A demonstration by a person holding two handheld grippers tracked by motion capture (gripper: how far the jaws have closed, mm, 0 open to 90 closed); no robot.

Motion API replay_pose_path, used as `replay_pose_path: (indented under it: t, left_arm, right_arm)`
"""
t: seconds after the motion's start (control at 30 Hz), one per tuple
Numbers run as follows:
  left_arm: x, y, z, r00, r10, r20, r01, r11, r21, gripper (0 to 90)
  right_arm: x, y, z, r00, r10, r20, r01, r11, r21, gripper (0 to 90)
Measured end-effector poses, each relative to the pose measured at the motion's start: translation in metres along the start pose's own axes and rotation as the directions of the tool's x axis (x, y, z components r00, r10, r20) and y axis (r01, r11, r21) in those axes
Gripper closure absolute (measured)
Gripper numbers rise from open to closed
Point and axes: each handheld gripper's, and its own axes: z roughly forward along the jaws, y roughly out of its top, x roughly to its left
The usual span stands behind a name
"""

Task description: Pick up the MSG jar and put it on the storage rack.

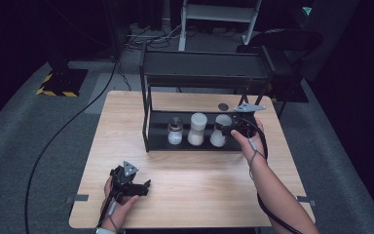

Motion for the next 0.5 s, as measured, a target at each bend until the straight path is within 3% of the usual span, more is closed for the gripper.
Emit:
replay_pose_path:
  t: [0.5]
  left_arm:
    - [0.000,0.000,0.000,1.0000,0.000,0.000,0.000,1.0000,0.000,2.1]
  right_arm:
    - [0.012,-0.001,-0.055,0.9990,-0.044,-0.011,0.044,0.9989,-0.014,2.7]
